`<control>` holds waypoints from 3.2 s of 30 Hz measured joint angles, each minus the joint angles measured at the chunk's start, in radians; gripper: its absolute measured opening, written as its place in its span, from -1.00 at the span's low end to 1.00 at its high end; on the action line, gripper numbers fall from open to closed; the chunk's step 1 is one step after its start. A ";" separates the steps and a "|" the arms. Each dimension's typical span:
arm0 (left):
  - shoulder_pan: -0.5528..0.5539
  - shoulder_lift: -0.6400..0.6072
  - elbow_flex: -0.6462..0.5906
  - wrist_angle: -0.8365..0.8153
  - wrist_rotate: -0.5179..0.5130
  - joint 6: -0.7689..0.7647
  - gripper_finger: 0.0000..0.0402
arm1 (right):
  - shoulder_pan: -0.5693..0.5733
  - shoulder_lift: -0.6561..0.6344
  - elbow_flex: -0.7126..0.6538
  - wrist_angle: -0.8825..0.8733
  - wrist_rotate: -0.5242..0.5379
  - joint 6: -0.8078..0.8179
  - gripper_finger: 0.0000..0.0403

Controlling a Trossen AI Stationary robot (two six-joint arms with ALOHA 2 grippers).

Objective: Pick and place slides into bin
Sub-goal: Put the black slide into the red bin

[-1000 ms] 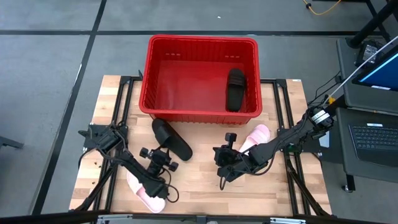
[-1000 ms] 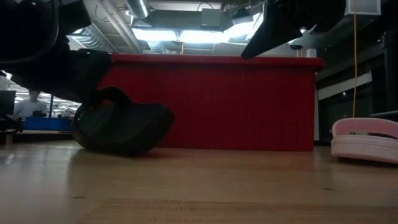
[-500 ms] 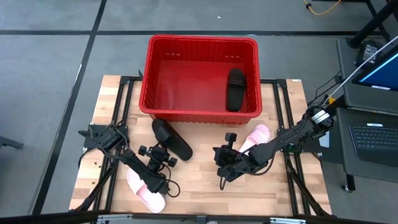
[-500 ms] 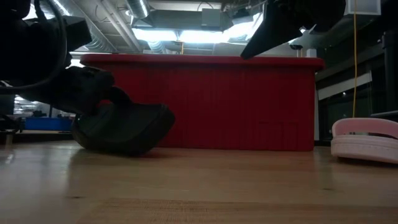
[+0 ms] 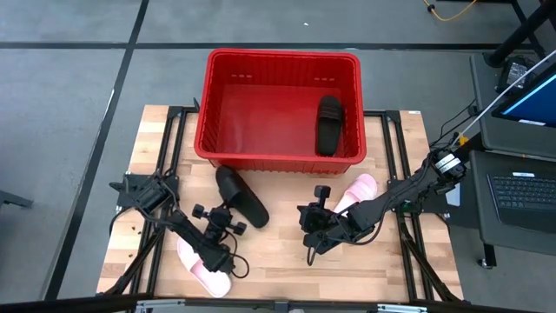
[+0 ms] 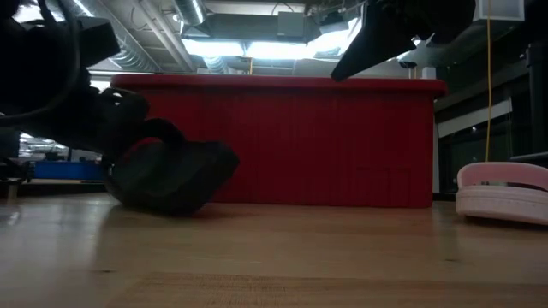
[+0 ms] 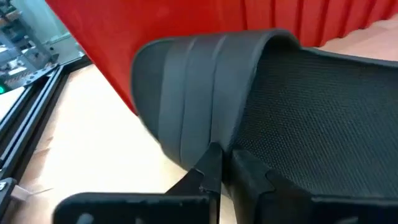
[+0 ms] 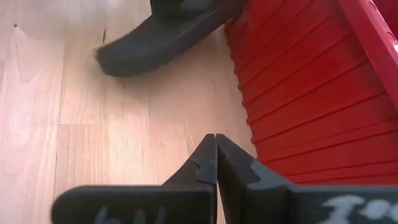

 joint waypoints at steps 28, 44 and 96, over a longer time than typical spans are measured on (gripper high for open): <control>-0.054 -0.020 0.220 -0.095 -0.162 0.423 -0.98 | -0.010 0.000 0.000 0.237 -0.108 -0.220 -0.98; 0.044 -0.021 0.365 -0.096 -0.317 0.822 -0.98 | -0.006 0.000 0.155 0.271 -0.166 -0.316 -0.97; 0.146 -0.022 0.480 -0.089 -0.460 1.050 -0.98 | -0.097 0.015 0.157 0.207 -0.123 -0.383 -0.26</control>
